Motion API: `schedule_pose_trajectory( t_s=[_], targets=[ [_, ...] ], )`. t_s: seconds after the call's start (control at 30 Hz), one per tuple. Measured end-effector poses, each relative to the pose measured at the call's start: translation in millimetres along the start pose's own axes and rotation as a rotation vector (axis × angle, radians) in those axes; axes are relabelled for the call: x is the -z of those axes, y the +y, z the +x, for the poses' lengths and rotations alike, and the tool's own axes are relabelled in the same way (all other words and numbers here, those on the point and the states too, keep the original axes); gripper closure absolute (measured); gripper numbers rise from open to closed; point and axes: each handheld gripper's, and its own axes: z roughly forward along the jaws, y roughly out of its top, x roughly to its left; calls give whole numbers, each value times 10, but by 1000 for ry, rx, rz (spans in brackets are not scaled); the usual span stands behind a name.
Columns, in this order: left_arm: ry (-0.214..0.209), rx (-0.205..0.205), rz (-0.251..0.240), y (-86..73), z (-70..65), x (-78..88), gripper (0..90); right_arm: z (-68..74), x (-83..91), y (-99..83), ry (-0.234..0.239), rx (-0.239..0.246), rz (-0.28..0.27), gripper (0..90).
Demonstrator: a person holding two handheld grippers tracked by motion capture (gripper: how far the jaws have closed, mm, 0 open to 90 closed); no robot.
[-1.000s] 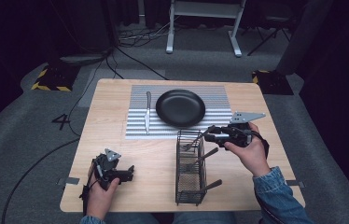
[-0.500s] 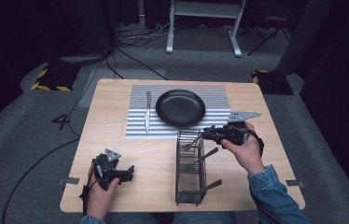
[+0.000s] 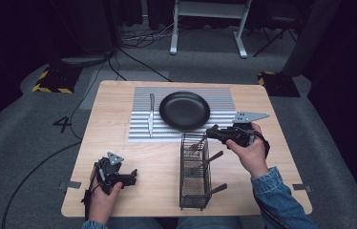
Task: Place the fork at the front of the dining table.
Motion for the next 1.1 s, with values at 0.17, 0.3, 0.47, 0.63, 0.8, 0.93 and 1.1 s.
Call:
schedule_pose_trajectory(
  t_s=[0.17,0.3,0.47,0.63,0.8,0.93,1.1],
  targets=[
    [0,-1,0,0,0,0,3,43,16,77,0,21,-13,871],
    [0,0,0,0,-1,0,3,69,42,122,4,27,-28,872],
    [1,0,-1,0,-1,0,3,81,133,231,7,36,-61,872],
    [1,0,-1,0,-1,0,3,92,225,356,8,45,-72,872],
    [1,0,-2,-1,-2,0,4,114,309,459,2,59,-79,871],
    [1,-1,-1,-1,-2,1,4,121,379,521,-2,63,-97,872],
    [0,1,-3,-2,-5,0,4,104,551,650,-28,75,-126,872]
  ],
)
